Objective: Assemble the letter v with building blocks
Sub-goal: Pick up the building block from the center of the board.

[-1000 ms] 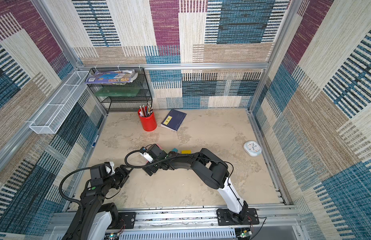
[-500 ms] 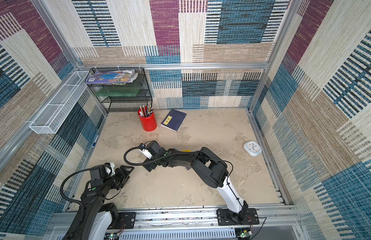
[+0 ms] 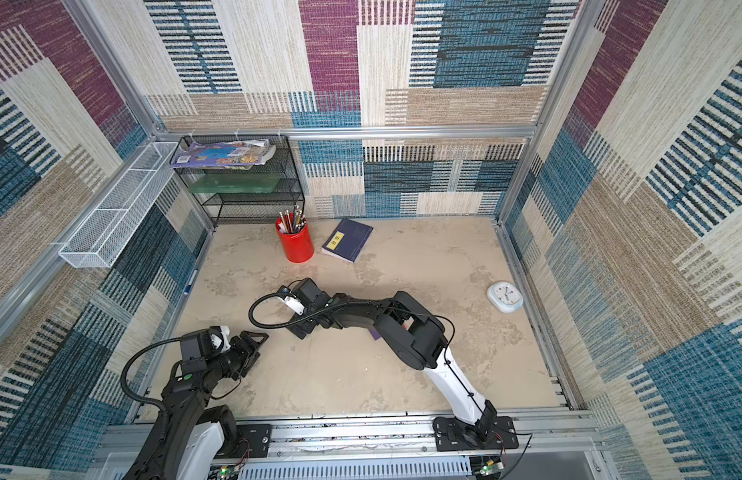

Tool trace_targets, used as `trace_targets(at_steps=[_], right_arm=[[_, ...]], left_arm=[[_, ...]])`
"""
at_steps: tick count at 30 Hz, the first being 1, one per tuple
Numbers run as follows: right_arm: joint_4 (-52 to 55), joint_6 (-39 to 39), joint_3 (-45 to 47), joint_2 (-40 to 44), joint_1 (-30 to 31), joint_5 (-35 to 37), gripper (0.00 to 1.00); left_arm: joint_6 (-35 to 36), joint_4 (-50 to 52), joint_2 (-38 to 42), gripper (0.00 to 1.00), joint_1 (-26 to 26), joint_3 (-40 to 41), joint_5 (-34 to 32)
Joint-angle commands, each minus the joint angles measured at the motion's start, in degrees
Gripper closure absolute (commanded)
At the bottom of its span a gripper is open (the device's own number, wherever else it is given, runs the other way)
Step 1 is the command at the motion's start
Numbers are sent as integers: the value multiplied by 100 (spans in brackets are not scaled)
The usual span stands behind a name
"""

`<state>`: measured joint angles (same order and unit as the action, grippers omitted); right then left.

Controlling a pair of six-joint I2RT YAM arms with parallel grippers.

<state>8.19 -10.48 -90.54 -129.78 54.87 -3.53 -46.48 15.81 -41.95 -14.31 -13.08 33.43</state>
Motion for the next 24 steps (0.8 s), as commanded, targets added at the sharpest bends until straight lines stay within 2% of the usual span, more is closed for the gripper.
trace_targets(at_steps=[1,12,24], right_arm=[[88,-101,168,77,45,-103,1],[-16,-42,555,264,118,-77,15],[165,-51,302,86,111,-43,28]], left_arm=[[81,-155,-50,26,-20,-1,85],[130,-185,-116,27,-20,25,112],[133,-157,-76,27,-20,60,117]])
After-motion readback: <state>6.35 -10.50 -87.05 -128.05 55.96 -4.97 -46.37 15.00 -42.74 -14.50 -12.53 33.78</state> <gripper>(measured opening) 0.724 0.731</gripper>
